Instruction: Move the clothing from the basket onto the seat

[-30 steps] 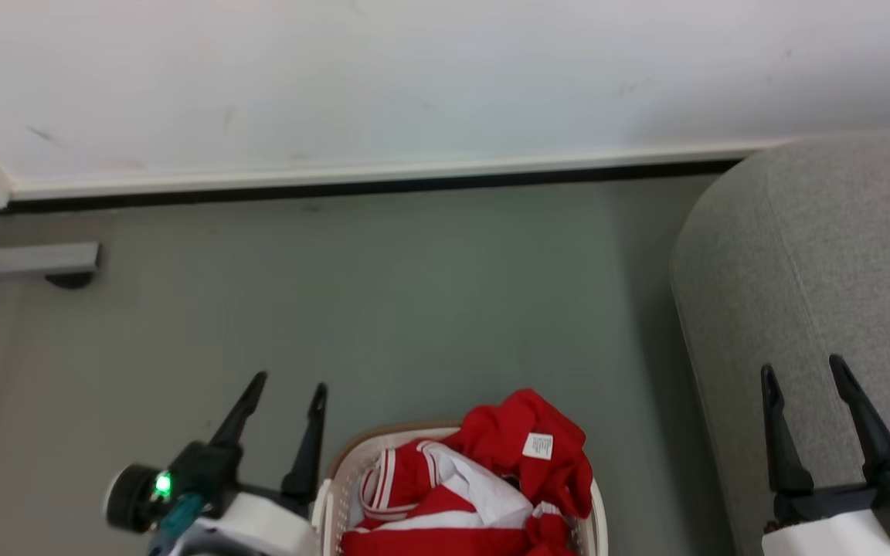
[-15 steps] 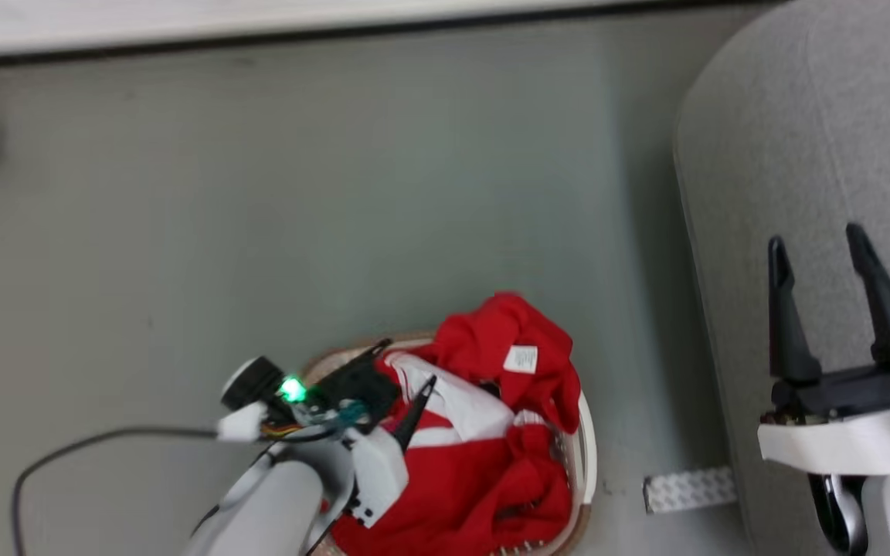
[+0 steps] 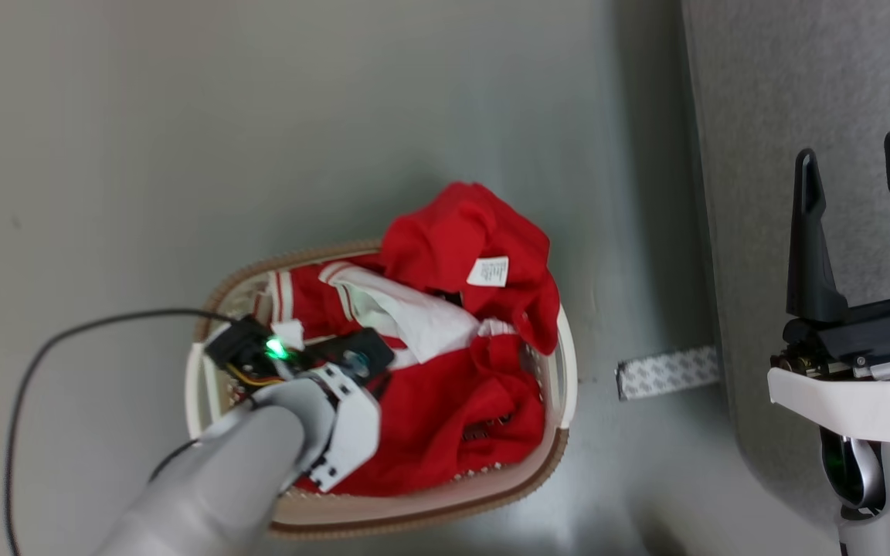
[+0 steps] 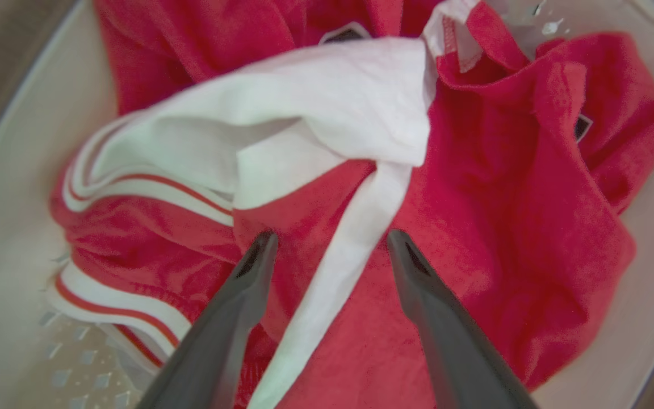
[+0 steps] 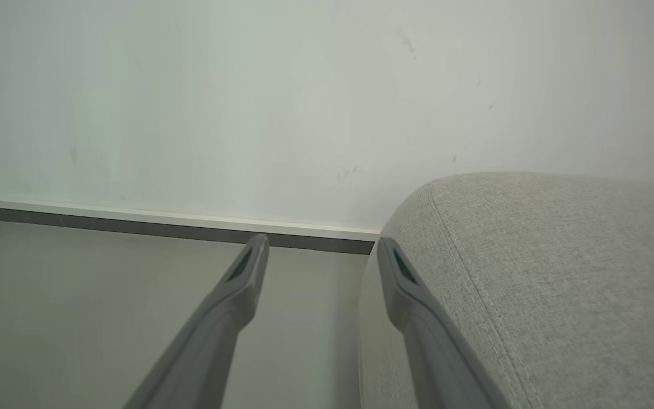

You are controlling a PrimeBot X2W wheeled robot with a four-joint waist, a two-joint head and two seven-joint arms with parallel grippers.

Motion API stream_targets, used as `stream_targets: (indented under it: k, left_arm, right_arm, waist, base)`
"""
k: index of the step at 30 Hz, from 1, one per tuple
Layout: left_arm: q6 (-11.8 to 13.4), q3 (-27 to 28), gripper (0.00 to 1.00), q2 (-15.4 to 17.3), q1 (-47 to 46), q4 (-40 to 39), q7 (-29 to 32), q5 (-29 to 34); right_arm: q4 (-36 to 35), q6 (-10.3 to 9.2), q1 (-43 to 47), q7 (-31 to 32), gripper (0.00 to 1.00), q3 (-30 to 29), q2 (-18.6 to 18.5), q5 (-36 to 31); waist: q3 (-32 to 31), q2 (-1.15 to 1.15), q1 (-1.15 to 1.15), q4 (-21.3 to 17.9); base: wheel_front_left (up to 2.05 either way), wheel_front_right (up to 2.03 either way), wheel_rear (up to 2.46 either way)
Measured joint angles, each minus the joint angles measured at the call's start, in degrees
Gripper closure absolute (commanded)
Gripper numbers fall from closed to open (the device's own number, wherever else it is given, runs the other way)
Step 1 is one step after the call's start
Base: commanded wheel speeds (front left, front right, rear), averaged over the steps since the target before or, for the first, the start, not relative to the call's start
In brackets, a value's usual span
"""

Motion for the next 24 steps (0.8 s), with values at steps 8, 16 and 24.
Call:
stream_targets:
  k: [8, 16, 24]
  left_arm:
    - [0.00, -3.42, 0.00, 1.75, -4.52, 5.53, 2.71, -5.78]
    - [0.00, -5.87, 1.00, 0.07, -5.38, 7.12, -0.41, -10.03]
    - [0.01, -4.58, 1.00, -2.01, -1.29, 7.05, -5.91, -15.11]
  right_arm:
    - [-2.00, 0.00, -0.97, 0.00, 0.00, 0.68, -0.01, 0.97]
    - [-0.77, 0.00, -0.93, 0.01, 0.00, 0.04, 0.00, 0.80]
    - [1.47, 0.00, 0.86, 0.00, 0.00, -1.83, 0.04, -0.43]
  waist:
    - [7.17, 0.00, 0.00, -2.39]
    - [6.74, 0.00, -0.01, -2.54]
    - [-0.98, 0.00, -0.02, -0.07]
  base:
    - [0.00, 0.00, 0.00]
    - [0.00, 0.00, 0.00]
    - [0.00, 0.00, 0.00]
